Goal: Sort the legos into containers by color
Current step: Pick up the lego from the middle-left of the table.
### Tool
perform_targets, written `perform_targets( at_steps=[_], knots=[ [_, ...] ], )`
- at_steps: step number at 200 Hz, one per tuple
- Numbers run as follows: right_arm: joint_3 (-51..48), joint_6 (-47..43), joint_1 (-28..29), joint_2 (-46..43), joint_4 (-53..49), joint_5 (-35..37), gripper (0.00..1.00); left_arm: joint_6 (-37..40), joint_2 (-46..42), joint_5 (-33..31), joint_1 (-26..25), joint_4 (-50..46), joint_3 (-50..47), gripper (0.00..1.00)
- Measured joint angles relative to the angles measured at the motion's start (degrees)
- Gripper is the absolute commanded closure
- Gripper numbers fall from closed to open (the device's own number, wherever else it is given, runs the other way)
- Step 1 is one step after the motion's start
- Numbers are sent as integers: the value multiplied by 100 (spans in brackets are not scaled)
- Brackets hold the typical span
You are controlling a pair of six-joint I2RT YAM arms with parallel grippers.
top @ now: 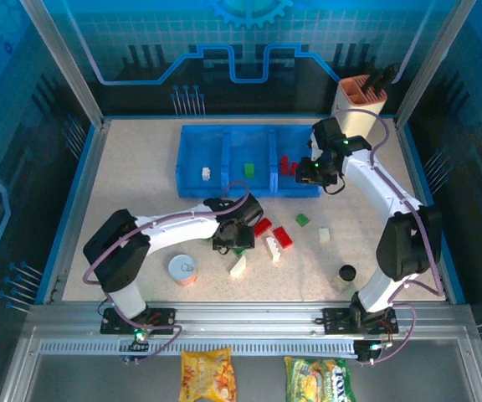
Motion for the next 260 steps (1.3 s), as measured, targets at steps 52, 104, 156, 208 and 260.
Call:
perform_targets(
  at_steps=[52, 104, 156, 208, 260],
  knots=[
    [-179, -118, -92, -155, 37, 33, 60, -774, 332, -87, -103, -160, 166, 24],
    [-247, -164, -177, -293, 55, 15, 60, -1032, 555, -59, -101, -114, 164, 38],
    [-247, -166, -177, -363, 55, 15, 61, -1016, 566, -35, -103, 57, 157, 52],
    [-247, -166, -179, -415, 55, 13, 61, -1012, 566, -15, -103, 107, 151, 59],
    [-280, -164, -179, -428, 52, 13, 61, -981, 566, -17, -103, 122, 146, 65]
  ],
)
